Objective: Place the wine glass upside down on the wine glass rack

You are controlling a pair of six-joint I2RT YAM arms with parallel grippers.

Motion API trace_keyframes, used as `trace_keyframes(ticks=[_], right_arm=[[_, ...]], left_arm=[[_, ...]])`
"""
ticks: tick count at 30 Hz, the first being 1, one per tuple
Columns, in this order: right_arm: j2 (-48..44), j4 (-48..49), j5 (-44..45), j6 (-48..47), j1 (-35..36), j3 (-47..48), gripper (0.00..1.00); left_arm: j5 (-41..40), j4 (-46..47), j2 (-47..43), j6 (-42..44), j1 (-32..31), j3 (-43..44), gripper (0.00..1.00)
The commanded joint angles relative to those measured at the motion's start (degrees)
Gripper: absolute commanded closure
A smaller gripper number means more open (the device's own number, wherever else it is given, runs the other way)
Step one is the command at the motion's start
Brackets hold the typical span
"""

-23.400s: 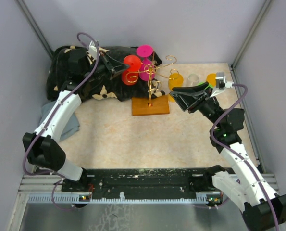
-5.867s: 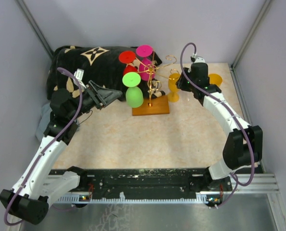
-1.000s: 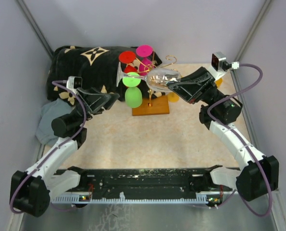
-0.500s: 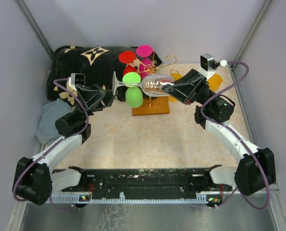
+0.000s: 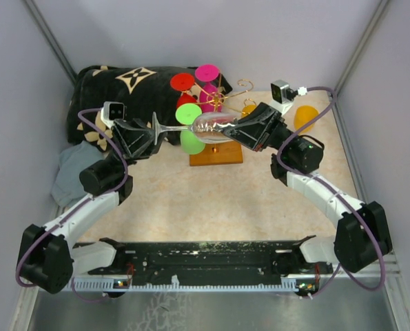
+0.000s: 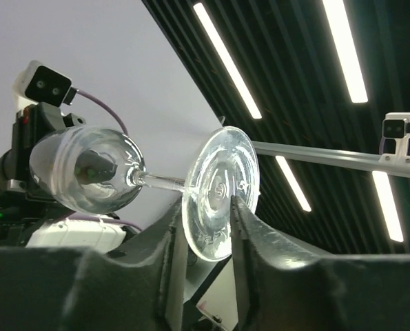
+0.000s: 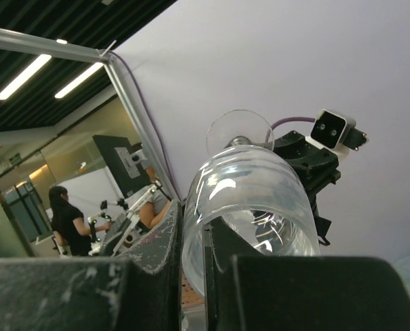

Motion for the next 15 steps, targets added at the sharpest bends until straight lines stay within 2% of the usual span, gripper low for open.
trace_keyframes(ticks=[1, 7, 12, 15], right_arm=[[-0.09, 12.91, 2.03, -1.29, 1.26, 0.43, 1.0], [0.05, 12.98, 2.21, -1.48, 1.34, 0.13, 1.0], [0.01, 12.93, 2.07, -2.08, 1.36, -0.4, 1.0], [0.01, 12.92, 1.1, -2.93, 1.27, -0.46, 0.83]], left_arm=[[-0.44, 9.72, -0.67, 0.55, -0.56, 1.83, 0.73], [-0.83, 9.74, -0.8, 0.6, -0.65, 1.96, 1.0], [-1.61, 9.69, -1.42, 0.34, -0.64, 2.32, 1.0], [-2.01, 9.16, -2.11, 0.37, -0.66, 2.63, 1.0]])
